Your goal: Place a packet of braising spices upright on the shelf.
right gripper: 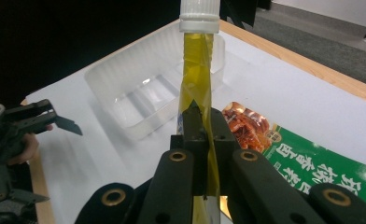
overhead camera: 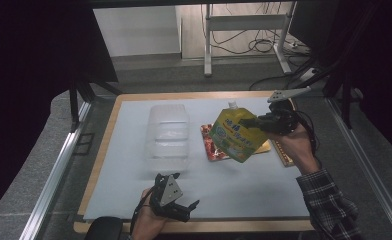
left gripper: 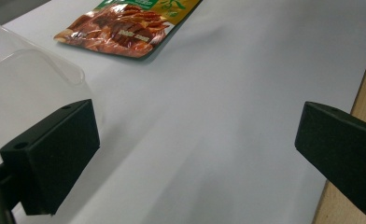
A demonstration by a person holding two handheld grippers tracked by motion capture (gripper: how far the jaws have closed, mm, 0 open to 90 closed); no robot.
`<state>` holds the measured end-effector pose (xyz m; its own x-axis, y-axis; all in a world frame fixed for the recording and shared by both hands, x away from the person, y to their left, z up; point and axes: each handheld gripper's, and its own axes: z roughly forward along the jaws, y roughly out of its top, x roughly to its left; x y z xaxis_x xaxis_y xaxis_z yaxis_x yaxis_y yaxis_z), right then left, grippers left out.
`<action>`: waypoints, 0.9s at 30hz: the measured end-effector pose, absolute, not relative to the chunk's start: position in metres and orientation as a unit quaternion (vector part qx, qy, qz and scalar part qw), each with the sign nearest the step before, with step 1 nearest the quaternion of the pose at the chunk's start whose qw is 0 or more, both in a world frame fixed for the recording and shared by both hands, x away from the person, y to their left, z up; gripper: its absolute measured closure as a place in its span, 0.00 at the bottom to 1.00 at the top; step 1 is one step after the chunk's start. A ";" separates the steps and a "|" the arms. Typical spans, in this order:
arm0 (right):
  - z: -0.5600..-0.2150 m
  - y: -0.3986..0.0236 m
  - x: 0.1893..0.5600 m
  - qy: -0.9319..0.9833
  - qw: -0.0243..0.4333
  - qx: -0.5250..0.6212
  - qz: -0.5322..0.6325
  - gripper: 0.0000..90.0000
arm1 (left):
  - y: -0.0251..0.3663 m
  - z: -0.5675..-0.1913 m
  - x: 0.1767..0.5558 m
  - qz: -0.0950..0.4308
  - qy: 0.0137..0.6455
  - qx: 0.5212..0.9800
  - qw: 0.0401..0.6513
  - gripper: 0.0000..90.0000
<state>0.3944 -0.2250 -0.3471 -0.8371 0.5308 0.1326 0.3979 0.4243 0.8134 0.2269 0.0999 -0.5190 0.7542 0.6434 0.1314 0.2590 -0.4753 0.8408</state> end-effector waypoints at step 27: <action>-0.344 -0.187 0.437 0.842 0.072 0.274 0.458 0.98 | 0.103 -0.520 0.228 0.217 0.277 0.831 0.431 0.00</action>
<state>0.4370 -0.1875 -0.3435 -0.8399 0.5273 0.1289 0.3946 0.4299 0.8121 0.2279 0.1029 -0.5200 0.7529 0.6467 0.1218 0.2737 -0.4761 0.8357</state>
